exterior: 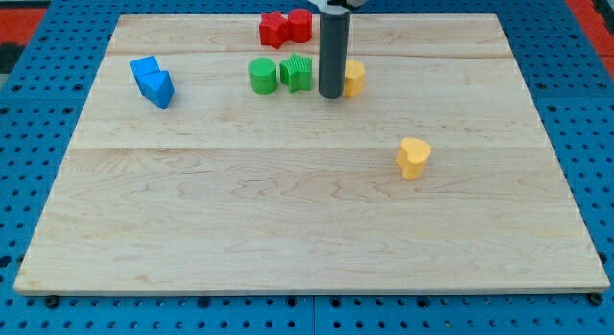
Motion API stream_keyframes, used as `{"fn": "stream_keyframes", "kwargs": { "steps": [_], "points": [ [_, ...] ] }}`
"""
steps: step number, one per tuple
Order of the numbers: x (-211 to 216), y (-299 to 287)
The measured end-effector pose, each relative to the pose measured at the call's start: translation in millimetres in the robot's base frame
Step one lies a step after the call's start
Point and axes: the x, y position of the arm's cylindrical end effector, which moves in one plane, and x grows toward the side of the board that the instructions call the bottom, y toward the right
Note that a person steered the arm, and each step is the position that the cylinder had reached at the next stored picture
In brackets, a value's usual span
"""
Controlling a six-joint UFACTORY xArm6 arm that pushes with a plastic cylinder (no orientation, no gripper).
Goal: Move the yellow heart towards the top right of the board
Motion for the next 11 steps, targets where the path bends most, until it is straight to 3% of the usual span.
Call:
{"fn": "stream_keyframes", "kwargs": {
  "steps": [1, 3, 5, 7, 9, 10, 11],
  "points": [
    [-0.7, 22.3],
    [99.2, 23.2],
    [120.5, 82.5],
    [153.9, 99.6],
    [147.2, 177.0],
    [120.5, 178.6],
    [99.8, 141.2]
  ]
}}
